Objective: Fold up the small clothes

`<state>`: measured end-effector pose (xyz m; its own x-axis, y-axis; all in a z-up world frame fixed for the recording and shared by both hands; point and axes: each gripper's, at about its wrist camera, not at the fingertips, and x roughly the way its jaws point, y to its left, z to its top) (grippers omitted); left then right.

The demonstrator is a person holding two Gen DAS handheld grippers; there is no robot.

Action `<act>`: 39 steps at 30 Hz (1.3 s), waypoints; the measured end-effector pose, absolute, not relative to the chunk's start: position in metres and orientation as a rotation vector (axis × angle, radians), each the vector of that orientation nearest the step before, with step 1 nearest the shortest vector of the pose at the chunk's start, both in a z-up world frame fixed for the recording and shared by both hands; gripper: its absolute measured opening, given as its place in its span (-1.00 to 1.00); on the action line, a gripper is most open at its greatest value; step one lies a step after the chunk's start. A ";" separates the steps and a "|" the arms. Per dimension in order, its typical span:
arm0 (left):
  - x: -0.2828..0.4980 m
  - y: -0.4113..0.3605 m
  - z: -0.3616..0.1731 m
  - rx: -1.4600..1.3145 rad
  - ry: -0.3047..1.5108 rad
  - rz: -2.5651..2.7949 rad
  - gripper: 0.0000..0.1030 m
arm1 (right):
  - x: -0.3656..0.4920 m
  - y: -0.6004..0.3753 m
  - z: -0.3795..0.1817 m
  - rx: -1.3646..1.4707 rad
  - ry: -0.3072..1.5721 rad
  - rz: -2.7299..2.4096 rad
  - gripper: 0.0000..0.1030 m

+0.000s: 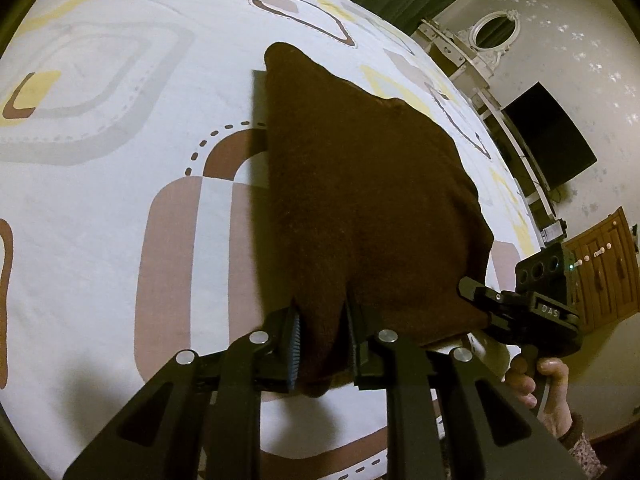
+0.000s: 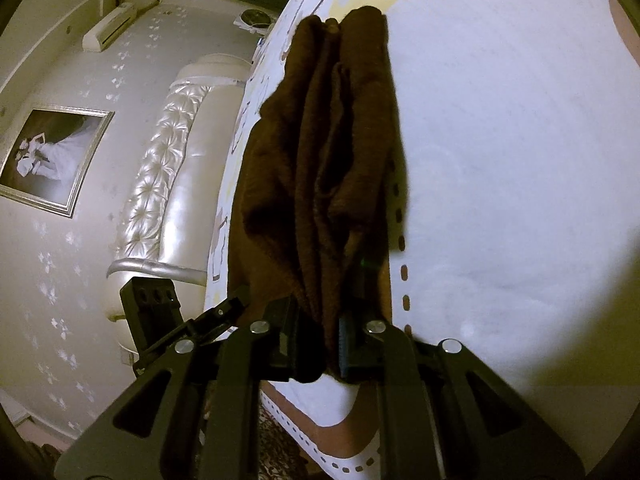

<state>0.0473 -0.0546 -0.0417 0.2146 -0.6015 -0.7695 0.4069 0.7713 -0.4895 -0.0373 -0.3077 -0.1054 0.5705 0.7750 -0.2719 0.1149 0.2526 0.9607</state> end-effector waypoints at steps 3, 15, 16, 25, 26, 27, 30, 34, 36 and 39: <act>0.045 -0.052 -0.042 -0.194 1.155 -0.706 -0.56 | -0.038 -0.305 -0.104 1.270 0.882 0.537 -0.73; 0.023 -0.044 -0.038 -0.148 1.110 -0.658 0.33 | -0.060 -0.325 -0.112 1.355 0.859 0.500 -0.50; 0.019 -0.044 -0.036 -0.125 1.100 -0.644 0.38 | -0.064 -0.326 -0.112 1.359 0.857 0.489 -0.47; -0.017 -0.038 -0.030 -0.002 1.040 -0.481 0.61 | -0.094 -0.324 -0.094 1.263 0.876 0.397 0.01; -0.019 -0.038 -0.029 0.008 1.038 -0.467 0.62 | -0.097 -0.322 -0.092 1.247 0.876 0.389 0.08; -0.022 -0.038 -0.027 0.025 1.037 -0.447 0.63 | -0.099 -0.321 -0.089 1.233 0.875 0.384 0.20; -0.030 -0.038 -0.019 0.050 1.018 -0.436 0.63 | -0.105 -0.311 -0.075 1.156 0.887 0.355 0.49; -0.047 -0.035 -0.008 0.089 0.949 -0.403 0.64 | -0.112 -0.295 -0.063 1.044 0.924 0.313 0.60; -0.054 -0.032 -0.005 0.108 0.931 -0.394 0.65 | -0.116 -0.290 -0.060 0.999 0.936 0.290 0.61; -0.062 -0.029 -0.002 0.107 0.924 -0.382 0.65 | -0.120 -0.280 -0.053 0.915 0.954 0.246 0.62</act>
<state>-0.0617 -0.0295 -0.0024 0.5406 -0.2757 -0.7949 0.3663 0.9277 -0.0726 -0.1196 -0.2804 -0.0529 0.5833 0.5531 -0.5949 0.1963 0.6147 0.7639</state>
